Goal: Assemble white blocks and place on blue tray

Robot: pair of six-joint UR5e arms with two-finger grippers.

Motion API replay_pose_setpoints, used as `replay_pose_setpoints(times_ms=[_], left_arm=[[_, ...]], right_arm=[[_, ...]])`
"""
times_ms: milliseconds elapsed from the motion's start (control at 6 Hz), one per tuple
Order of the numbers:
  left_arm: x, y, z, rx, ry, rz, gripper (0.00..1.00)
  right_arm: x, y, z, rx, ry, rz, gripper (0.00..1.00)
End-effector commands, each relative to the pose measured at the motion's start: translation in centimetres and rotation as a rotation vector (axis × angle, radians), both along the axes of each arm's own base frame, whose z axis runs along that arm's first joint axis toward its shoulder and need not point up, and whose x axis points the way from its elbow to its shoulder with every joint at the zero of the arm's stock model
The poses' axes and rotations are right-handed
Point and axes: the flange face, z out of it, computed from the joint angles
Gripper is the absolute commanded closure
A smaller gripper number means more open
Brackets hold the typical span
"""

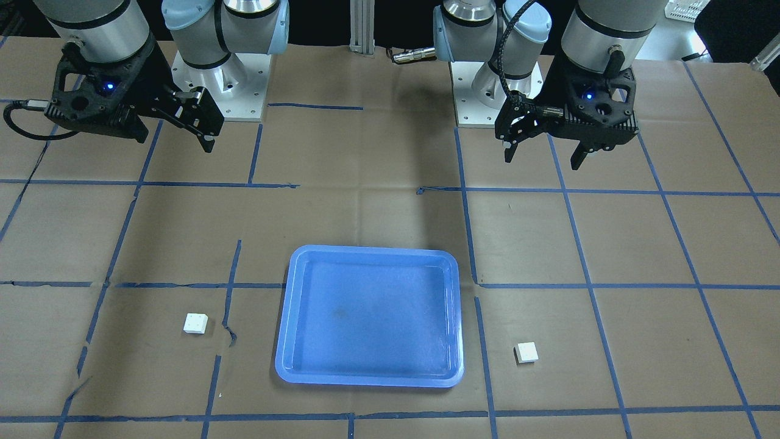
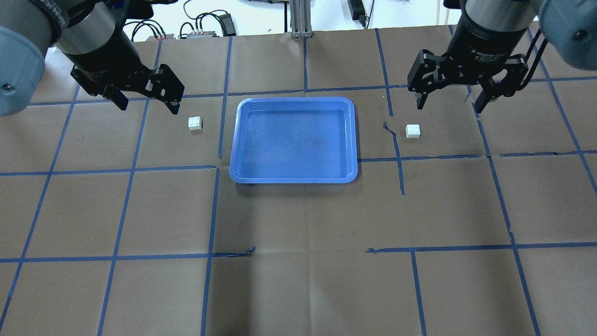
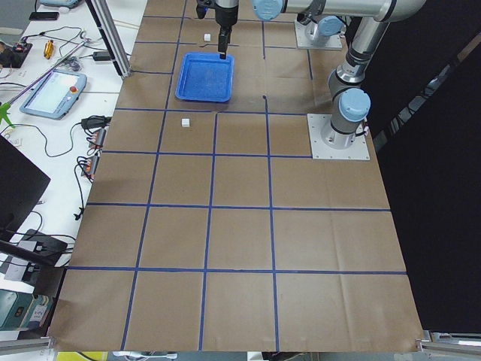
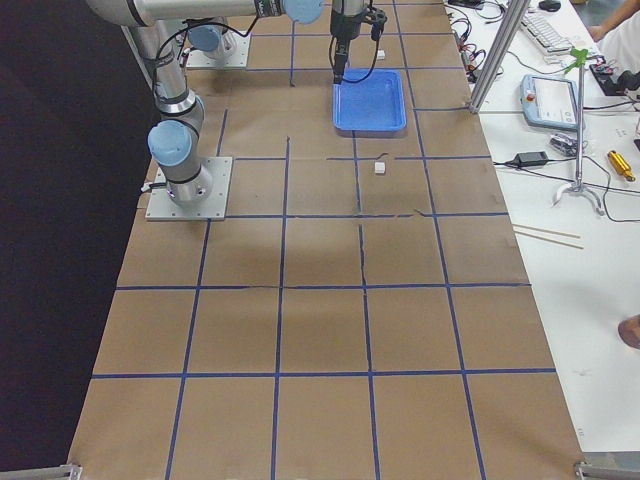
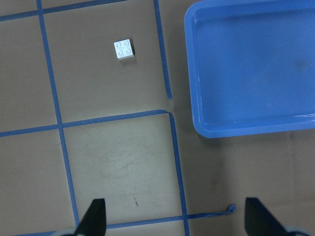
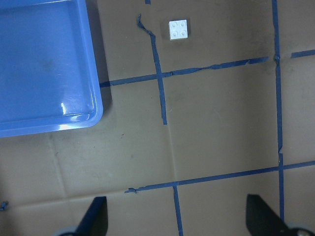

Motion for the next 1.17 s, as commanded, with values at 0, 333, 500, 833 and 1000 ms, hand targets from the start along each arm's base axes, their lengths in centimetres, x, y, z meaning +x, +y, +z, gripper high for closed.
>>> replay_pose_setpoints(times_ms=[0,333,500,833,1000], left_arm=[[0.0,0.0,0.0,0.000,-0.002,0.000,0.01],[0.2,-0.2,0.1,-0.013,0.000,0.003,0.01],[0.4,-0.2,0.2,-0.016,-0.002,0.009,0.01],[0.4,-0.2,0.2,-0.016,0.001,0.009,0.01],[0.4,-0.2,0.0,-0.013,0.003,0.006,0.01]], right_arm=[[0.0,0.0,0.0,-0.001,0.000,0.000,0.00],[0.1,0.0,0.0,0.002,-0.007,-0.004,0.00],[0.2,0.0,0.0,0.001,-0.009,0.002,0.00],[0.0,-1.2,-0.1,-0.027,-0.033,0.345,0.00],[-0.3,-1.6,0.3,-0.057,-0.030,0.475,0.00]])
